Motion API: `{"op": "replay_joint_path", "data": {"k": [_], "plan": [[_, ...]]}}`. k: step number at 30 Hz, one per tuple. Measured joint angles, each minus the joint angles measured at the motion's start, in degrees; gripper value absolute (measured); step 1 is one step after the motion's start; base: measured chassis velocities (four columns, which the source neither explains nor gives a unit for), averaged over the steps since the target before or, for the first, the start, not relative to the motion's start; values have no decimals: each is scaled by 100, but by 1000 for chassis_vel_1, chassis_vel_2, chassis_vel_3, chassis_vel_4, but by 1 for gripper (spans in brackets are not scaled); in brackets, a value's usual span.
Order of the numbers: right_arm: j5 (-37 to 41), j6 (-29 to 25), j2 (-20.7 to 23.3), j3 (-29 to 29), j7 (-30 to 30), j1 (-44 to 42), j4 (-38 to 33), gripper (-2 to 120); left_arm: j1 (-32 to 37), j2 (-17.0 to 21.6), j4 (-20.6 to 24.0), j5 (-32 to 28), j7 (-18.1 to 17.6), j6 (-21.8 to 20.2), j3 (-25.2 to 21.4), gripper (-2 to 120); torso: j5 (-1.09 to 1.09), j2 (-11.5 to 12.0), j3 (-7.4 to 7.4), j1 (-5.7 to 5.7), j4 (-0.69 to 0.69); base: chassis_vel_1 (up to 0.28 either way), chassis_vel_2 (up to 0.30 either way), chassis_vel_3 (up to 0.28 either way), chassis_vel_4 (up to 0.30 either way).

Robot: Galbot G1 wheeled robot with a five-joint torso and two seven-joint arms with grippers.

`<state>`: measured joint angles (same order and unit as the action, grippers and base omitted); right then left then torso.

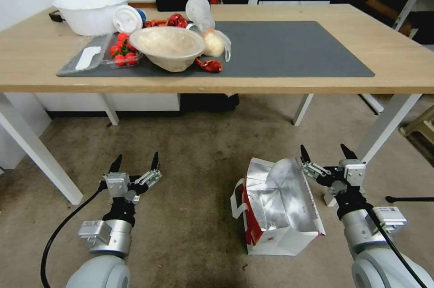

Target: Pick up the food delivery bag from the floor and place it on the table.

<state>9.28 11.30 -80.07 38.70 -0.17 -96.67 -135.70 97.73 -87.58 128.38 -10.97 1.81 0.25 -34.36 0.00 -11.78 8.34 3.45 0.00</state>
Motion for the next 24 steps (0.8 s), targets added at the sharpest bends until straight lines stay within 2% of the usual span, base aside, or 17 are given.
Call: {"op": "replay_joint_path", "data": {"k": [24], "plan": [[-14, -17, -16, -13, -4, -10, 22, 100, 7, -10, -3, 0, 1, 9, -3, 100, 0, 525, -420, -105, 0, 0, 0, 0, 0]]}}
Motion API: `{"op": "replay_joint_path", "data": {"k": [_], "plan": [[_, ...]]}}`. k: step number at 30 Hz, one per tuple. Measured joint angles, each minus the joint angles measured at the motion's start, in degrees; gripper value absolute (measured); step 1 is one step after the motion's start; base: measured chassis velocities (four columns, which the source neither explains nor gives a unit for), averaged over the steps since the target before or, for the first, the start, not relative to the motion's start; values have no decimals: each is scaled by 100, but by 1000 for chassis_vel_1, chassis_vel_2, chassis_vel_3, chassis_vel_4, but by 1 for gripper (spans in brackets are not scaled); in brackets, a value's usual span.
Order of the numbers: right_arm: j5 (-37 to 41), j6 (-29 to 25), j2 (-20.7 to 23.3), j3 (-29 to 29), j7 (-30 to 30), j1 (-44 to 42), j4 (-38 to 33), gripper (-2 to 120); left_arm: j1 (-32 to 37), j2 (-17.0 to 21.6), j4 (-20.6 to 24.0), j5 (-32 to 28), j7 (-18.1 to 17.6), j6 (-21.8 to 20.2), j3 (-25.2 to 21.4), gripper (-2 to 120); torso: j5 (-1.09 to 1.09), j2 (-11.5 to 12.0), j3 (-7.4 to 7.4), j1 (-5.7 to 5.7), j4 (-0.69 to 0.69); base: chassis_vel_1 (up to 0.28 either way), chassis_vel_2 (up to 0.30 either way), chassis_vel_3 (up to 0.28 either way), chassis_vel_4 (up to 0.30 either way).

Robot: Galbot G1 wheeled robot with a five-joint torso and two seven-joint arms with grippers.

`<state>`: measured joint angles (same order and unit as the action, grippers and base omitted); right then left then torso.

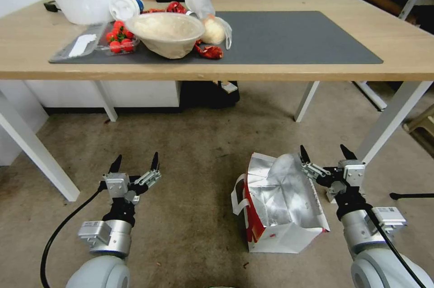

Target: Pick up the food delivery bag from the floor and place it on the table.

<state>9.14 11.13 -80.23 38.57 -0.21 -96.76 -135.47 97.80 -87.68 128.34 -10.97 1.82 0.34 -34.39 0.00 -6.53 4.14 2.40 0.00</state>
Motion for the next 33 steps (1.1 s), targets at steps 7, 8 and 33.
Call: {"op": "replay_joint_path", "data": {"k": [7, 8, 33], "plan": [[-1, -3, 3, -1, 0, 3, 5, 100, -4, -1, -10, -2, 0, 2, -2, 100, 0, 161, -151, -11, 0, 0, 0, 0, 0], [-1, -3, 3, -1, 0, 3, 5, 100, -4, -1, -10, -2, 0, 2, -2, 100, 0, 161, -151, -11, 0, 0, 0, 0, 0], [-6, -26, 39, 6, 9, 3, 8, 100, -7, -1, -60, 1, 0, 24, 2, 100, 0, 519, -414, -50, 0, 0, 0, 0, 0]]}}
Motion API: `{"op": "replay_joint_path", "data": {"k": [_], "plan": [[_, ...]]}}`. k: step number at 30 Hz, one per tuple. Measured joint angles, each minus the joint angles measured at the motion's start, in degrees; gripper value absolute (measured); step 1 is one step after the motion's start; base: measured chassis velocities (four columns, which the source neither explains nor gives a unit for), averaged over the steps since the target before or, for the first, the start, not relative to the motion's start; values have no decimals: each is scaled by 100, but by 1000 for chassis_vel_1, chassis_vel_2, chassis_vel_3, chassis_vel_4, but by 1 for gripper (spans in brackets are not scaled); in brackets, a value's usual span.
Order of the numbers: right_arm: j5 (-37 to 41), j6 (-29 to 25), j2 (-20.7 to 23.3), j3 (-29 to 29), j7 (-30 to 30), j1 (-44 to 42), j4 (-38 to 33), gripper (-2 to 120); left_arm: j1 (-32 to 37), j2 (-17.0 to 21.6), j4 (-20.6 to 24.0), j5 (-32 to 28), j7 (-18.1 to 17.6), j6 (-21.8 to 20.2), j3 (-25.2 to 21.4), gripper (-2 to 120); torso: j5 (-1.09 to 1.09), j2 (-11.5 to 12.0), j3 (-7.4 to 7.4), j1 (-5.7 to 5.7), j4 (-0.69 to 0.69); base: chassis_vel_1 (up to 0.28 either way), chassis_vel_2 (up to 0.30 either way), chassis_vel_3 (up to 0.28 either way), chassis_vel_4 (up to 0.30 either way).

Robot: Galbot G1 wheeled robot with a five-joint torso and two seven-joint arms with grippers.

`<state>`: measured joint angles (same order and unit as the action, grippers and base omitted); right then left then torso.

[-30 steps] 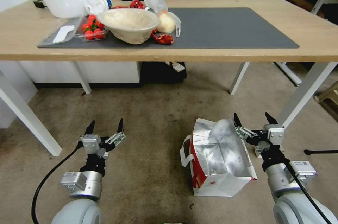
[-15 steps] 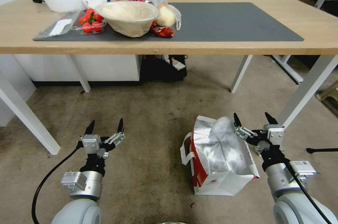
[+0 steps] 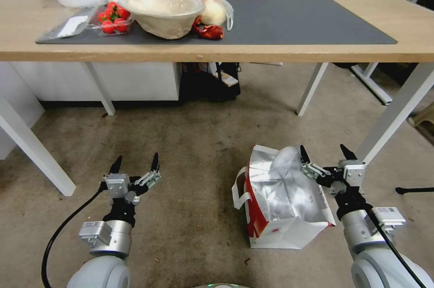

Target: Pick up the food delivery bag from the floor and place it on the table.

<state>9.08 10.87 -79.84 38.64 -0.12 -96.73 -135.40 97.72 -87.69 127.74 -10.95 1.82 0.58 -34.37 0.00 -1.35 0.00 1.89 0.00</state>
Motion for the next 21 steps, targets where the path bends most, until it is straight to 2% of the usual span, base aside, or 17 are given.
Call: {"op": "replay_joint_path", "data": {"k": [7, 10, 11, 13, 21], "plan": [[-10, 204, 59, 19, -83, 65, -3, 100, -5, 21, -49, 28, 4, 95, -2, 100, 0, -16, 0, 2, 0, 0, 0, 0, 0], [4, 776, 170, 61, -264, 215, -46, 100, -2, 55, -68, 29, 5, 131, -21, 100, 0, -24, 0, 4, 0, 0, 0, 0, 0], [4, 776, 170, 61, -264, 215, -46, 100, -2, 55, -68, 29, 5, 131, -21, 100, 0, -24, 0, 4, 0, 0, 0, 0, 0], [58, 1389, 369, 148, -422, 444, -9, 100, -2, 81, -69, 28, 5, 133, -31, 100, 0, -30, -1, 5, 0, 0, 0, 0, 0], [395, 2176, 1018, 257, -701, 988, 569, 100, -7, 84, -69, 25, -2, 134, -47, 100, -1, -39, 0, 7, -1, 0, 0, 0, 0]]}}
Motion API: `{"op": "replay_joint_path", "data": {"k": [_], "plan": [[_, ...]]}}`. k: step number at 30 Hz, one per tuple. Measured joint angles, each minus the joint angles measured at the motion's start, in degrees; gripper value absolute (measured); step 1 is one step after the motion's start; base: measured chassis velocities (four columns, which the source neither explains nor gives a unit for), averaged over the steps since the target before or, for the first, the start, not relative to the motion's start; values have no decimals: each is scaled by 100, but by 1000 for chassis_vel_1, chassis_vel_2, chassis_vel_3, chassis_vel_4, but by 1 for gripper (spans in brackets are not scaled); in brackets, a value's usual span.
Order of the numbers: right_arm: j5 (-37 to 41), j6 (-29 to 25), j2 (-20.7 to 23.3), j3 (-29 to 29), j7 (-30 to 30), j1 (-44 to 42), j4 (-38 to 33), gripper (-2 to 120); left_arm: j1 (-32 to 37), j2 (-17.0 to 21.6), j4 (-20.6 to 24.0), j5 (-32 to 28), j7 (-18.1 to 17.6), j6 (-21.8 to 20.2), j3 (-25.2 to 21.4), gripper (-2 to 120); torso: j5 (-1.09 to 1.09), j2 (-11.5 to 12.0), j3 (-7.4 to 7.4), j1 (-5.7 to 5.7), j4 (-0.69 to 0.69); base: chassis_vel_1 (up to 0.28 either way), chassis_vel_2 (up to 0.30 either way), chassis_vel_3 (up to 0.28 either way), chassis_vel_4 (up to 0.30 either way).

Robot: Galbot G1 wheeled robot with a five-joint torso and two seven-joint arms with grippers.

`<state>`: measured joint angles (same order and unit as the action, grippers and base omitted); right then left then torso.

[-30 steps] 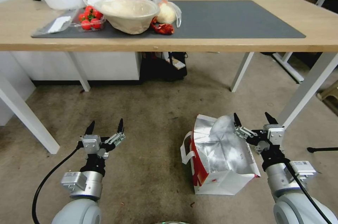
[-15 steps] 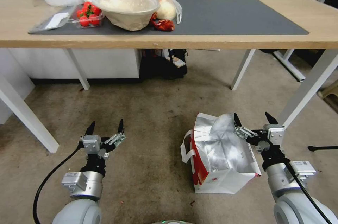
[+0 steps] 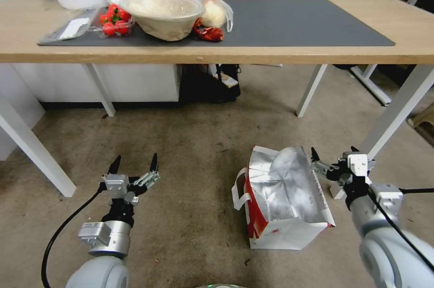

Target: Pick up the food delivery bag from the floor and place it on the table.

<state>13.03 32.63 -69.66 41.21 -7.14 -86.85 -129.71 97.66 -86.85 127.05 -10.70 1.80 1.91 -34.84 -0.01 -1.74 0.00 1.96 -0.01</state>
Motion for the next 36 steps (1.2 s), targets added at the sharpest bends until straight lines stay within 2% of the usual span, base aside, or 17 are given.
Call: {"op": "replay_joint_path", "data": {"k": [5, 9, 12, 25, 31, 33, 36], "plan": [[600, 457, 426, -83, -163, 402, 562, 100, 18, -37, -1, -1, -9, 20, -9, 100, 0, -5, 0, 1, 1, 0, 0, 0, 0], [836, 665, 587, -190, -245, 659, 868, 100, 26, -69, -9, -1, -14, 41, -10, 100, 1, -8, 0, 2, 1, 0, 0, 0, 0], [1364, 949, 750, -486, -475, 1139, 1297, 100, 33, -123, -18, 26, -17, 75, -11, 100, 1, -12, 0, 2, 0, 0, 0, 0, 0], [1733, 957, 927, -1434, -870, 2123, 2539, 100, 53, -179, -9, 55, -22, 79, -55, 100, 1, -18, 0, 3, 1, 0, 0, 0, 0], [1759, 956, 928, -1531, -903, 2200, 2631, 100, 57, -182, -6, 56, -23, 80, -60, 100, 1, -18, 0, 3, 1, 0, 0, 0, 0], [1788, 950, 875, -1865, -1010, 2375, 2849, 100, 67, -192, 3, 59, -29, 99, -73, 100, 2, -20, 0, 3, 1, 0, 0, 0, 0], [1760, 949, 836, -1945, -1036, 2385, 2926, 100, 71, -193, 4, 59, -34, 105, -75, 100, 2, -20, 0, 3, 1, 0, 0, 0, 0]]}}
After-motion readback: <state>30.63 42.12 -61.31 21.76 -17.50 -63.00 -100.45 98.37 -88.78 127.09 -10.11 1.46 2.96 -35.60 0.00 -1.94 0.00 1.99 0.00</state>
